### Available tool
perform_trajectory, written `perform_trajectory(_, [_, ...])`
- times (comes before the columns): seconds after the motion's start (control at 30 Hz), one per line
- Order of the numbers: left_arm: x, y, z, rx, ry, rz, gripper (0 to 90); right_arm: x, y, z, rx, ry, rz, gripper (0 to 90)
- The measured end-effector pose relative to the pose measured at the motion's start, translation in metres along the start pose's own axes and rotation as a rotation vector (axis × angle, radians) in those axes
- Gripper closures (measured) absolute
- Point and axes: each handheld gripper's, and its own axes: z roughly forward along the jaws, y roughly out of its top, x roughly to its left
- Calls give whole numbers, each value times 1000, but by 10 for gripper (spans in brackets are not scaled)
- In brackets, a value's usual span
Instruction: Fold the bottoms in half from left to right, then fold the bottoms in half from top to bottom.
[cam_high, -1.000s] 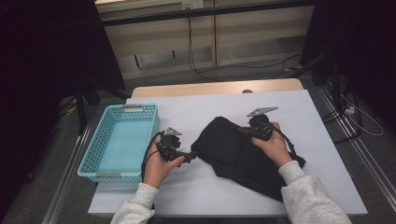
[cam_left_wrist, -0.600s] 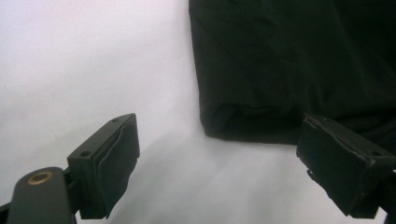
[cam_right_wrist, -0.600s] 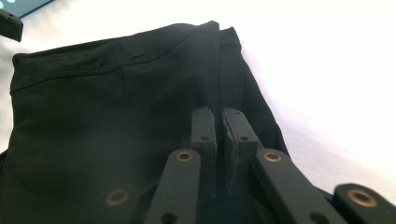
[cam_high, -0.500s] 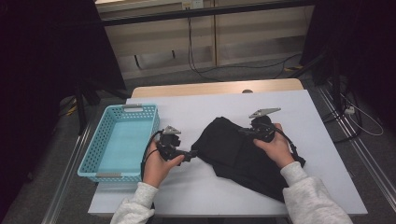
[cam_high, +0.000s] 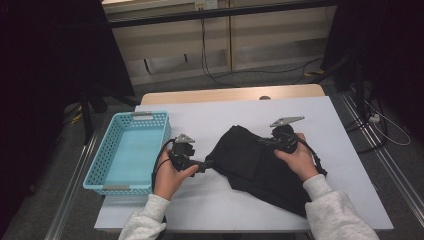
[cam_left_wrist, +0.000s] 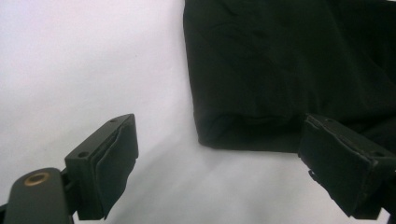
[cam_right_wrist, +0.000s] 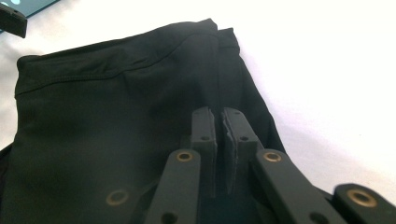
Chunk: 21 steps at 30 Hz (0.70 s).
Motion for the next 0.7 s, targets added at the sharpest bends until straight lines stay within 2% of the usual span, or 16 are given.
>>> perform_trajectory(0.07, [-1, 0, 0, -7, 9, -6, 122, 0, -1, -1, 0, -2, -2, 845])
perform_trajectory(0.2, [0, 1, -1, -4, 3, 4, 121, 0, 0, -2, -2, -4, -3, 845])
perform_trajectory(0.7, [2, 1, -2, -9, 3, -4, 120, 0, 0, -3, -2, -4, -9, 846])
